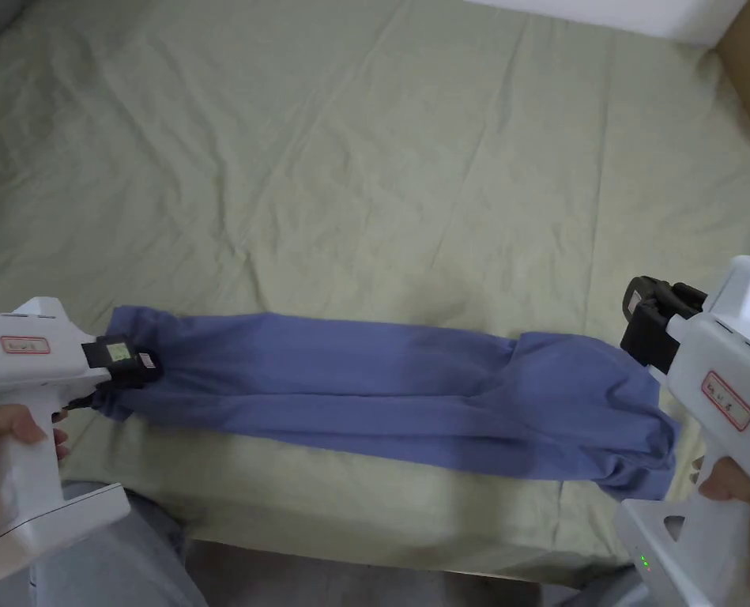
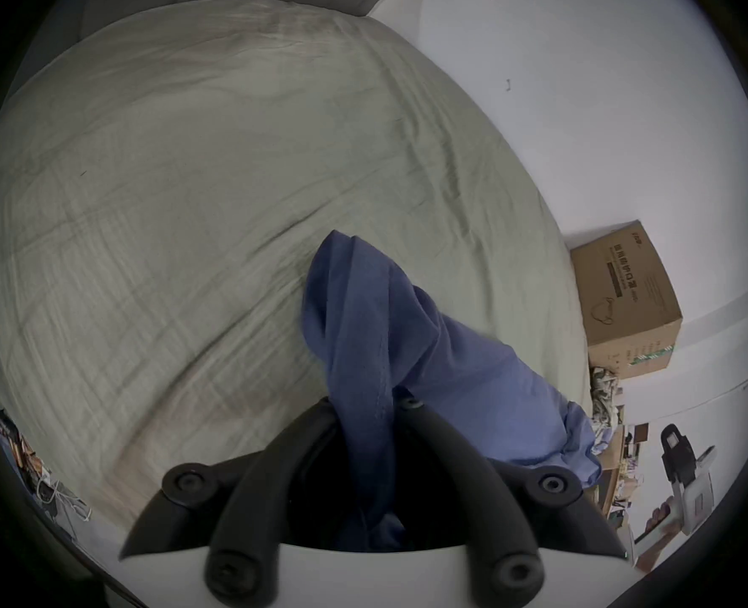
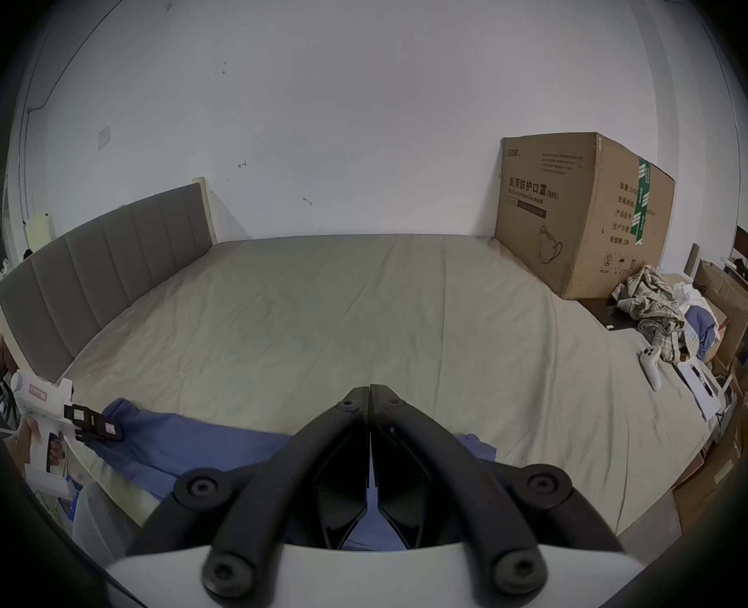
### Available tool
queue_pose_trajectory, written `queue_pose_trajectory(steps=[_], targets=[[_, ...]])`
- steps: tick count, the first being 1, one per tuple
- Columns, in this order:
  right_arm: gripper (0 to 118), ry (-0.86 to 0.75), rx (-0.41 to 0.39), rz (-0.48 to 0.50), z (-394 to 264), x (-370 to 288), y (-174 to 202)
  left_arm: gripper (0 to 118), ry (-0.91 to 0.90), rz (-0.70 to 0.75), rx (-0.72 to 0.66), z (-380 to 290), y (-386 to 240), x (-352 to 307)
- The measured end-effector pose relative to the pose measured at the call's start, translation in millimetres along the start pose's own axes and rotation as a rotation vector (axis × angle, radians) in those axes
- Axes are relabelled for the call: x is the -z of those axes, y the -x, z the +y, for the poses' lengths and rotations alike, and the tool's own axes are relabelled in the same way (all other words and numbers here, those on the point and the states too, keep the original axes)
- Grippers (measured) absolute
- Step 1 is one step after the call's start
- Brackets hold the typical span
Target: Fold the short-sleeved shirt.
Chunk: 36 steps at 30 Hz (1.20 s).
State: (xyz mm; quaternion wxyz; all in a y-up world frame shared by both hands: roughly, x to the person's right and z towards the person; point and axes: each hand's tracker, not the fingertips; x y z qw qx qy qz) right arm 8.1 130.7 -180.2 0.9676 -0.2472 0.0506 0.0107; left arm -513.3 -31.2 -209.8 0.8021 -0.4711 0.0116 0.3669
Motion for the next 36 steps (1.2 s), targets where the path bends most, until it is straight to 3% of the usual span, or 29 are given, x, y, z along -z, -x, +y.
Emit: queue_pose_trajectory(steps=[3, 7, 13, 15, 18, 27, 29, 32, 33, 34, 36], targets=[[0, 0.000, -0.013, 0.005, -3, -3, 1, 10, -0.064, 0.085, 0.090, -15, -35, -8], [0, -0.001, -0.014, 0.012, -5, -8, -1, 10, -0.158, 0.209, 0.383, -24, -77, -29], [0, -0.023, 0.011, 0.016, -7, -16, -10, 10, -0.253, 0.124, 0.631, -58, -164, -75], [0, -0.034, 0.023, 0.020, -9, -21, -14, 10, -0.240, 0.079, 0.658, -65, -187, -70], [0, -0.039, 0.047, 0.019, -14, -26, -20, 10, -0.178, 0.024, 0.651, -77, -221, -47], [0, -0.052, 0.085, -0.037, -26, -53, -48, 12, 0.081, 0.163, 0.825, -149, -285, 79], [0, -0.054, 0.097, -0.054, -28, -58, -55, 29, 0.132, 0.180, 0.806, -163, -285, 104], [0, -0.050, 0.106, -0.073, -31, -61, -62, 82, 0.214, 0.041, 0.690, -166, -279, 124], [0, -0.047, 0.113, -0.074, -33, -60, -66, 93, 0.215, 0.016, 0.647, -167, -280, 126], [0, -0.040, 0.115, -0.072, -33, -59, -68, 99, 0.204, -0.006, 0.619, -165, -281, 124], [0, -0.033, 0.108, -0.077, -34, -58, -70, 100, 0.184, -0.079, 0.586, -157, -284, 112]])
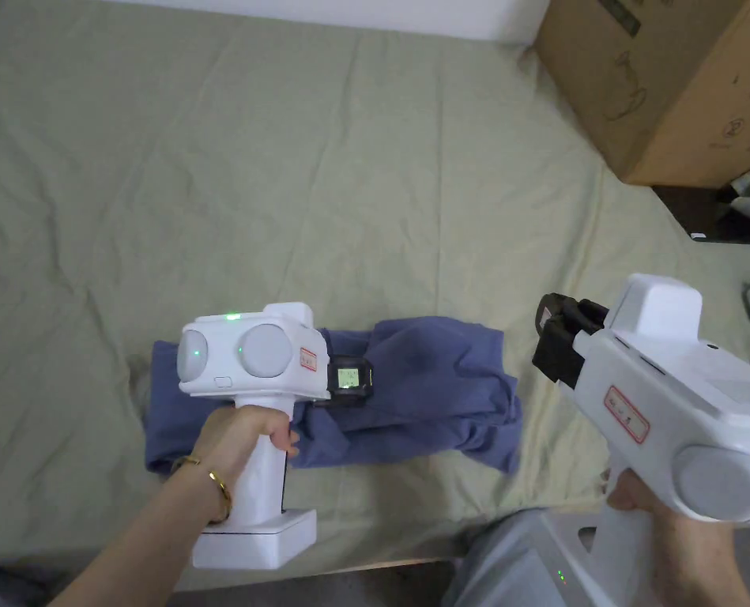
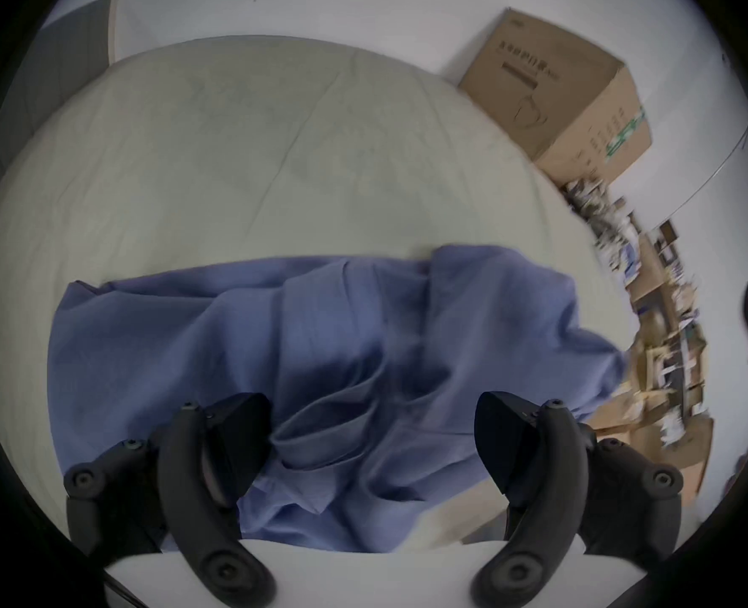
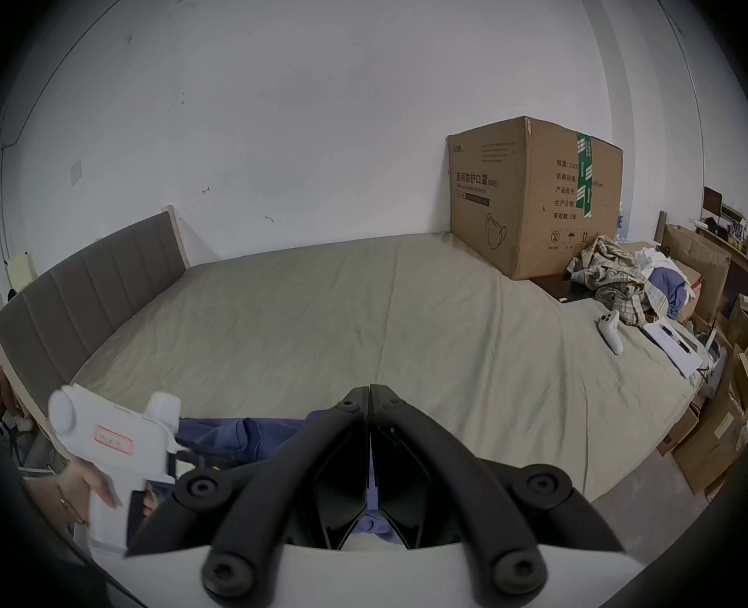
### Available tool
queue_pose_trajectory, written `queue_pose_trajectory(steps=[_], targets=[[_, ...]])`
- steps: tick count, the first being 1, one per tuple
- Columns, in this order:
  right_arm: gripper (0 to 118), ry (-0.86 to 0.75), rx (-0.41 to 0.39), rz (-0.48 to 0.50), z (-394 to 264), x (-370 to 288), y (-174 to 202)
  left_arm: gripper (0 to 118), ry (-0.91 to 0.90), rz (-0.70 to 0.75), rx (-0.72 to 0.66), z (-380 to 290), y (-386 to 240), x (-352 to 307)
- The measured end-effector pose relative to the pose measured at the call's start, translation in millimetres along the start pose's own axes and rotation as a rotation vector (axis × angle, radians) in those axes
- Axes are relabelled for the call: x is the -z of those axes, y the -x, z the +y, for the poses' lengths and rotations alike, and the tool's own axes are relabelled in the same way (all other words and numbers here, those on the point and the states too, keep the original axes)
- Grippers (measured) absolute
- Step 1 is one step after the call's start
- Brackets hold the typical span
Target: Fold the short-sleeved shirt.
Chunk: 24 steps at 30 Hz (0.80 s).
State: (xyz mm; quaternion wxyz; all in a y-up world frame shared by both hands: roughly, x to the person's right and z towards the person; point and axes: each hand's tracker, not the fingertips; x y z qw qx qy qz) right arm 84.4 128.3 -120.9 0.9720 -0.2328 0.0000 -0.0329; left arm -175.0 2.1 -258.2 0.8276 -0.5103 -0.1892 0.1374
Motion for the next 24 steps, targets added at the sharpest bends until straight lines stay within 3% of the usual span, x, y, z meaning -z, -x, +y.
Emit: queue_pose_trajectory(steps=[1, 3, 4, 5, 6, 7, 14, 17, 24], targets=[[0, -0.002, -0.004, -0.001, 0, 0, 0, 99, -0.022, -0.045, 0.003, 5, 1, -11], [0, -0.007, -0.002, 0.005, 0, 0, 0, 79, -0.111, -0.062, 0.038, 11, -1, -39], [0, -0.008, 0.000, 0.008, 0, 0, 0, 61, -0.190, -0.028, 0.066, 14, 2, -52], [0, -0.011, 0.002, 0.012, 0, 0, 0, 28, -0.247, 0.021, 0.090, 16, 5, -61], [0, -0.015, 0.004, 0.015, 0, 0, 1, 7, -0.298, 0.080, 0.107, 18, 8, -72], [0, -0.018, 0.007, 0.018, -1, 1, 2, 1, -0.326, 0.149, 0.124, 19, 11, -76], [0, -0.005, 0.009, 0.047, -9, 1, 6, 0, -0.098, 0.236, 0.161, -13, 22, -35], [0, -0.007, 0.000, 0.032, -11, -4, 3, 0, -0.025, 0.145, 0.145, -39, 15, -11], [0, 0.005, 0.007, -0.004, -13, -11, -11, 0, -0.008, 0.161, 0.348, -75, -33, 12]])
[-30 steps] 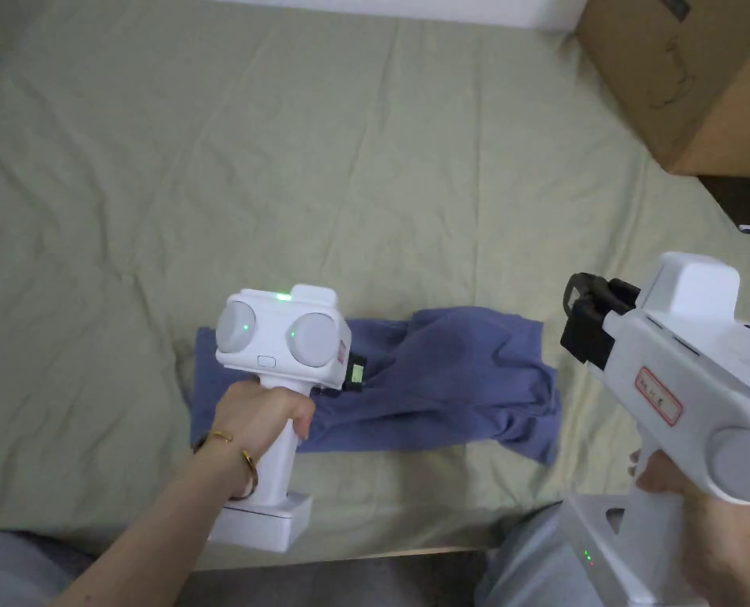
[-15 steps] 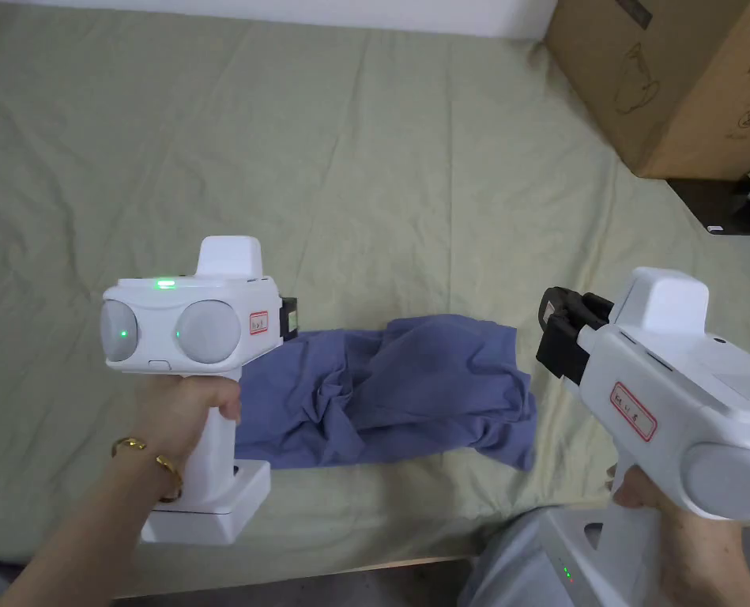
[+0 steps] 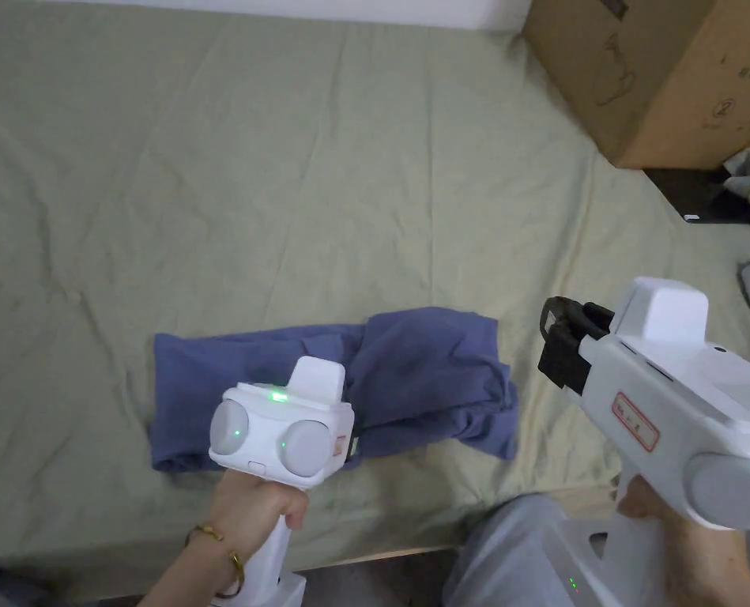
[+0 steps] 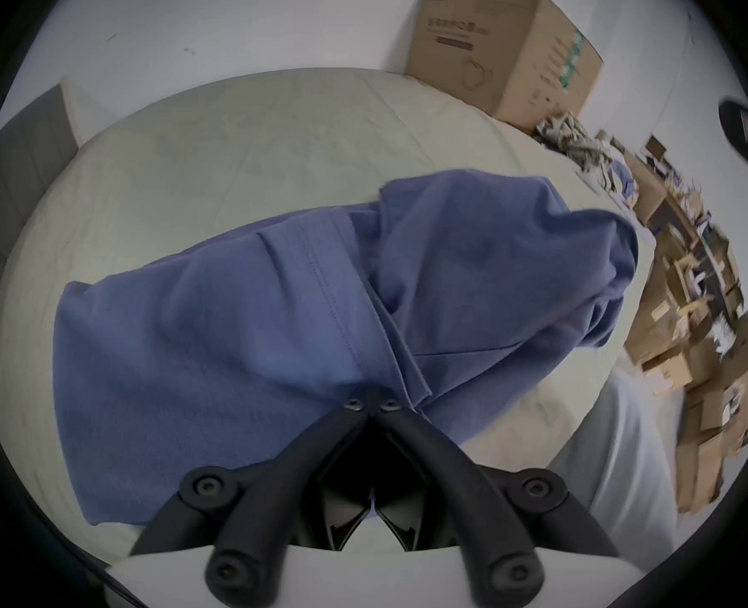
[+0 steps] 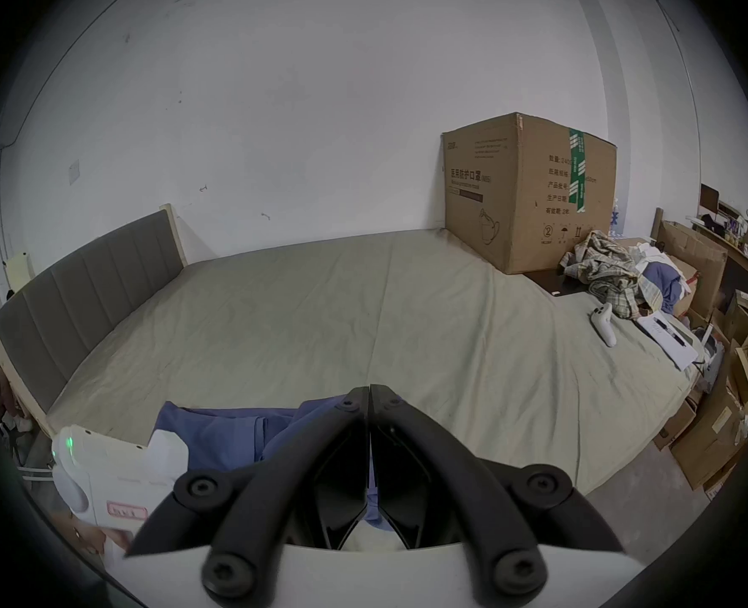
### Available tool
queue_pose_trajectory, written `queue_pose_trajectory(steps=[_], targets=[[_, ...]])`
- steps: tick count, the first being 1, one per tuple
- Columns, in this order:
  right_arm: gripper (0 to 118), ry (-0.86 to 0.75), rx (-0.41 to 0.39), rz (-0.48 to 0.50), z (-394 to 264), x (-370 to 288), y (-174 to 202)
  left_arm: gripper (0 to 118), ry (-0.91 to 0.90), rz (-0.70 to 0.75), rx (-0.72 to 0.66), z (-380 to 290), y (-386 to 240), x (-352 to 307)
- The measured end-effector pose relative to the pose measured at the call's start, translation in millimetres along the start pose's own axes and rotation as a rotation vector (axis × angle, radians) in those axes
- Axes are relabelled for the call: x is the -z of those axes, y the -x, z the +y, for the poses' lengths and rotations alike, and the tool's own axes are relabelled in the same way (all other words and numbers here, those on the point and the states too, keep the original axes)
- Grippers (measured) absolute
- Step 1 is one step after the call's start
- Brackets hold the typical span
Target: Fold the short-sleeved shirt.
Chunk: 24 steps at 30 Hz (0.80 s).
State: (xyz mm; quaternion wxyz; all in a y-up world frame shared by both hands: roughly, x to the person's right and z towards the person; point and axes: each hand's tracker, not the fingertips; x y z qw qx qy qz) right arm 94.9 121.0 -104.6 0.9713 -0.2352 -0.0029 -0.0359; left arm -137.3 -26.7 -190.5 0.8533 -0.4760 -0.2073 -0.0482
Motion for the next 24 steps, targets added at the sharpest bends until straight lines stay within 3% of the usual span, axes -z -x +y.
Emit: queue_pose_trajectory(steps=[2, 6, 8, 9, 10, 11, 12, 13, 14, 17, 24], targets=[[0, -0.004, 0.006, -0.004, -1, -2, 0, 0, -0.015, -0.008, 0.003, 3, -3, -5], [0, -0.003, 0.004, 0.001, 0, -3, 4, 0, -0.086, -0.287, -0.218, 16, 15, -40], [0, -0.003, -0.005, 0.009, 2, -3, 7, 4, -0.195, -0.298, -0.273, 24, 30, -64], [0, -0.004, -0.009, 0.012, 2, -4, 8, 15, -0.250, -0.290, -0.276, 28, 40, -75], [0, -0.007, -0.013, 0.016, 3, -4, 9, 33, -0.287, -0.271, -0.298, 35, 52, -77], [0, -0.008, -0.017, 0.020, 3, -5, 10, 69, -0.309, -0.264, -0.322, 38, 64, -83], [0, -0.010, -0.019, 0.022, 4, -5, 12, 94, -0.318, -0.266, -0.349, 40, 82, -89], [0, -0.011, -0.021, 0.025, 4, -5, 13, 112, -0.325, -0.263, -0.368, 41, 100, -94], [0, -0.011, -0.021, 0.027, 4, -4, 14, 118, -0.328, -0.269, -0.370, 41, 113, -98], [0, -0.006, -0.016, 0.036, 3, -1, 16, 118, -0.341, -0.267, -0.391, 26, 164, -105], [0, 0.024, -0.027, 0.047, 1, 8, 20, 118, -0.173, -0.310, -0.728, -31, 245, -68]])
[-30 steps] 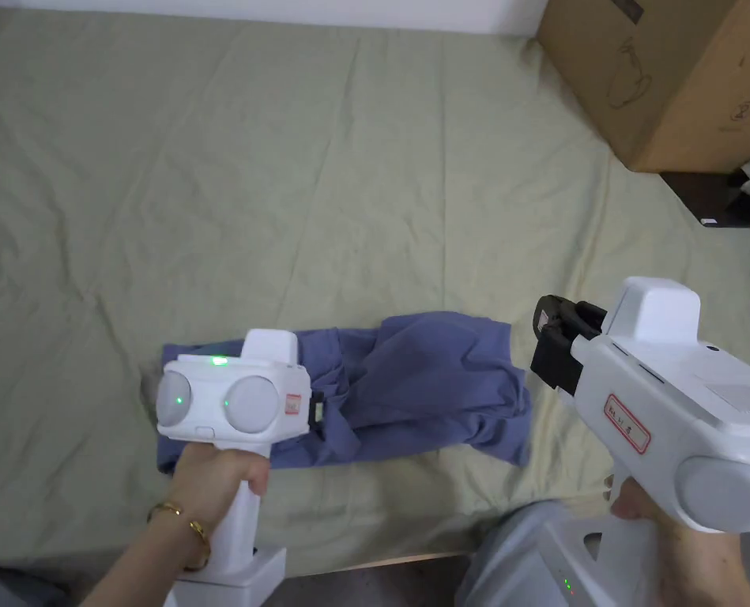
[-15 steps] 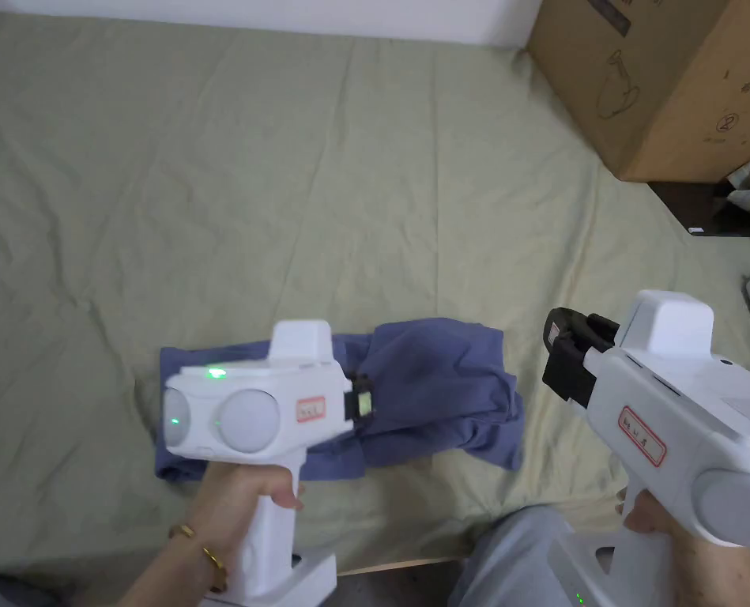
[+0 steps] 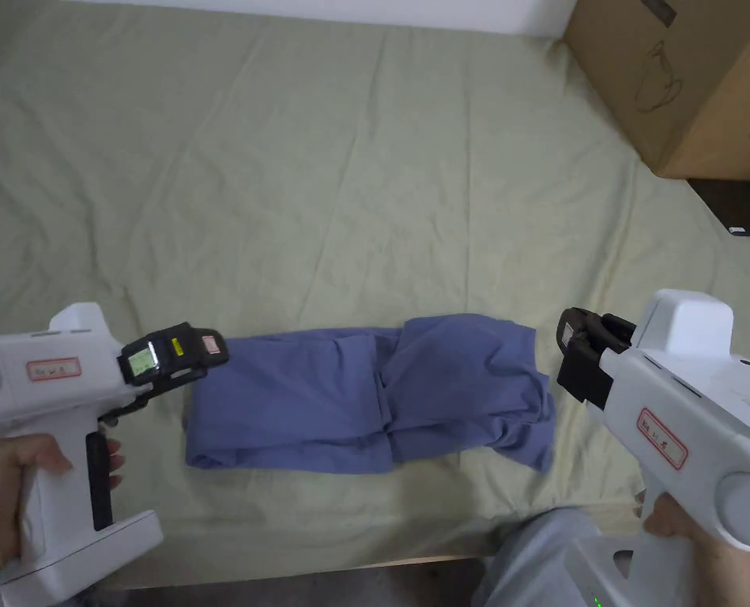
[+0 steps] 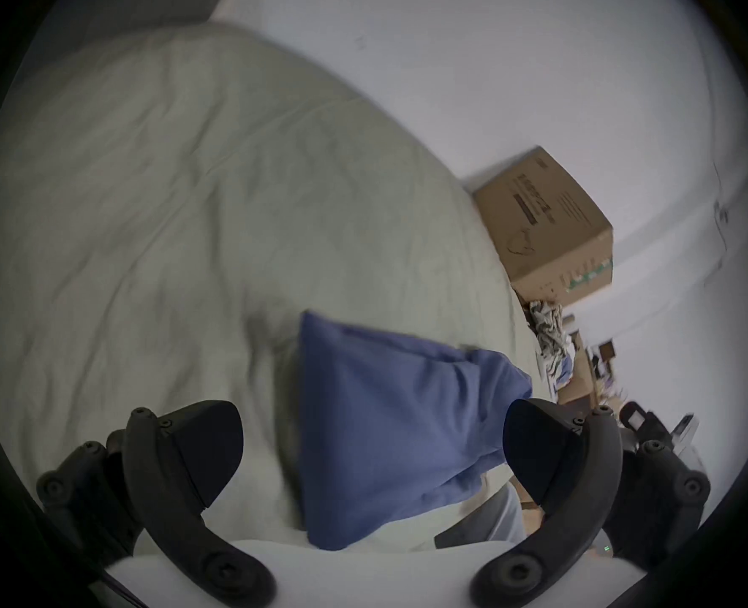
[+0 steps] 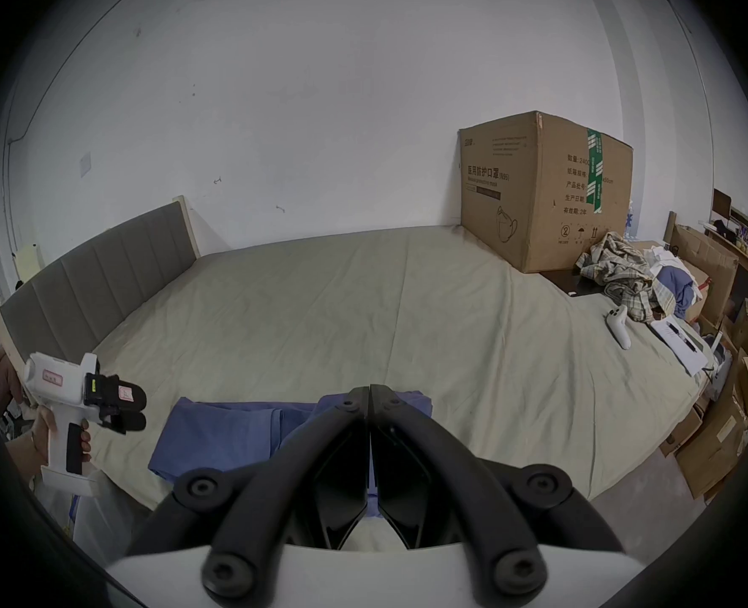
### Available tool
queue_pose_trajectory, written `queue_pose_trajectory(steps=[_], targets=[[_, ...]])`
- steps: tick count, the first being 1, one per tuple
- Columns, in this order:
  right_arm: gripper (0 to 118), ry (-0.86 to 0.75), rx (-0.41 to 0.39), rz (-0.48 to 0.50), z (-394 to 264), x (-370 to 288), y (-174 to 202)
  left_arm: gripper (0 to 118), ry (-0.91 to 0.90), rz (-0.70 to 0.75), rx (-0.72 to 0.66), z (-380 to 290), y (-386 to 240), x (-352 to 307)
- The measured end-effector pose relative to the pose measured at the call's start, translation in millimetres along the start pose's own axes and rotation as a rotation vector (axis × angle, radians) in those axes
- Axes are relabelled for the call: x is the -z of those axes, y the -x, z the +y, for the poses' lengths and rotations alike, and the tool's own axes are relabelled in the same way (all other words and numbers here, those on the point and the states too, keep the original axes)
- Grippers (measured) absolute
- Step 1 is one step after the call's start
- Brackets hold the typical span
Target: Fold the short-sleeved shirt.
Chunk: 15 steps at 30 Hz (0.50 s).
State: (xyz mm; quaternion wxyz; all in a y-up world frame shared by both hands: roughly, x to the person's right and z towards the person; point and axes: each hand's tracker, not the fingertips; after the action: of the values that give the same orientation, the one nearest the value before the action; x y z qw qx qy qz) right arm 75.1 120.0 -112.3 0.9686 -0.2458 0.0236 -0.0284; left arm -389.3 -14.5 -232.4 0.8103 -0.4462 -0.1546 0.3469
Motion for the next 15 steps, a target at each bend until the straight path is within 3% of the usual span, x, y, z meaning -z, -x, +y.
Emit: queue_pose_trajectory(steps=[2, 4, 7, 10, 11, 13, 15], targets=[[0, 0.013, -0.003, -0.003, -1, 3, 0, 118, 0.045, -0.023, -0.041, -5, 16, 13], [0, 0.023, 0.000, -0.006, -2, 4, -1, 110, 0.093, -0.054, -0.077, -10, 21, 27], [0, 0.034, 0.002, -0.012, -3, 4, -2, 71, 0.104, -0.039, -0.081, -22, 12, 45], [0, 0.044, 0.003, -0.019, -5, 4, -3, 21, 0.102, 0.106, -0.036, -29, -6, 53], [0, 0.046, 0.005, -0.019, -6, 4, -2, 13, 0.106, 0.124, -0.084, -28, -8, 53], [0, 0.055, -0.001, -0.014, -7, 4, -2, 7, 0.094, 0.115, -0.113, -28, -20, 47], [0, 0.062, -0.020, -0.012, -9, 4, 1, 5, 0.064, 0.197, 0.024, -26, -35, 41]])
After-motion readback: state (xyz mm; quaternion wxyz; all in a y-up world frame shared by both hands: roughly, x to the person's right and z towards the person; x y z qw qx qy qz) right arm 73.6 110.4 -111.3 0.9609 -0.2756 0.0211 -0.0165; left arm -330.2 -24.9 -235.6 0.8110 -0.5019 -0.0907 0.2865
